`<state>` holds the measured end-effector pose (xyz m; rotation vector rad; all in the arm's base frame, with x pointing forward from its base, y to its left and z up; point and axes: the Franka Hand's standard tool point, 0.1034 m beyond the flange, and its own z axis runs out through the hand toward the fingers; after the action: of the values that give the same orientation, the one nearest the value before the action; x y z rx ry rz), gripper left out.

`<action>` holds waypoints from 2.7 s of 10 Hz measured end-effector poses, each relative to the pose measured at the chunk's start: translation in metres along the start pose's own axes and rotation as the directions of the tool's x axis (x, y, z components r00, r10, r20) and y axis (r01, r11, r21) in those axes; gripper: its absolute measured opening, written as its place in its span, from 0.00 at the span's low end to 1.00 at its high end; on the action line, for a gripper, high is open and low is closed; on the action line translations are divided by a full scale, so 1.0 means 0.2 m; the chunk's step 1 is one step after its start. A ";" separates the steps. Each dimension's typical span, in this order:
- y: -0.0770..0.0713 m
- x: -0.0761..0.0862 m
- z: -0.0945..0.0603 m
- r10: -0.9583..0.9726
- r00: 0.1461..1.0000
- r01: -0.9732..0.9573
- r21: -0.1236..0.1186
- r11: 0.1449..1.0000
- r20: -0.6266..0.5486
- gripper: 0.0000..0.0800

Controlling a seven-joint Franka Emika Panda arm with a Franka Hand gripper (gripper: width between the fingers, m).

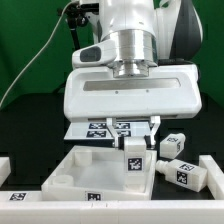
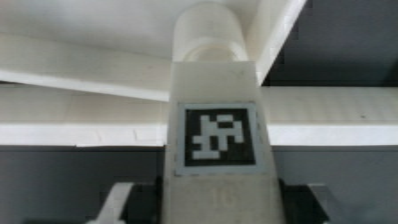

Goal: Assemble one leg

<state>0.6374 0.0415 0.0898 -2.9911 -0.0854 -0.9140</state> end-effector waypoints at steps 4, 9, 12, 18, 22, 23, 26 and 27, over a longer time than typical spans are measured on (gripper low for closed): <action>0.00 0.05 -0.04 0.001 1.000 -0.001 0.008 1.000 0.019 0.79; 0.01 0.15 -0.13 0.009 0.991 -0.014 0.036 0.999 0.131 0.81; 0.02 0.10 -0.11 0.012 0.933 -0.039 0.068 0.997 0.361 0.81; 0.07 0.06 -0.06 0.064 0.804 -0.117 0.052 0.992 0.592 0.81; 0.07 0.06 -0.03 0.063 0.803 -0.116 0.052 0.992 0.593 0.81; 0.06 0.07 -0.02 0.062 0.804 -0.116 0.053 0.992 0.591 0.81; 0.05 0.05 -0.01 0.059 0.804 -0.113 0.055 0.992 0.592 0.66; 0.05 0.05 -0.01 0.058 0.804 -0.113 0.055 0.992 0.592 0.66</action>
Offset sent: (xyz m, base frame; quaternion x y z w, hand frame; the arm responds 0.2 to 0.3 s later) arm 0.0069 -0.0003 0.0312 0.0071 -0.0391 -0.0011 0.9992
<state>0.6458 0.0324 0.0976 -3.0359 0.0075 0.0635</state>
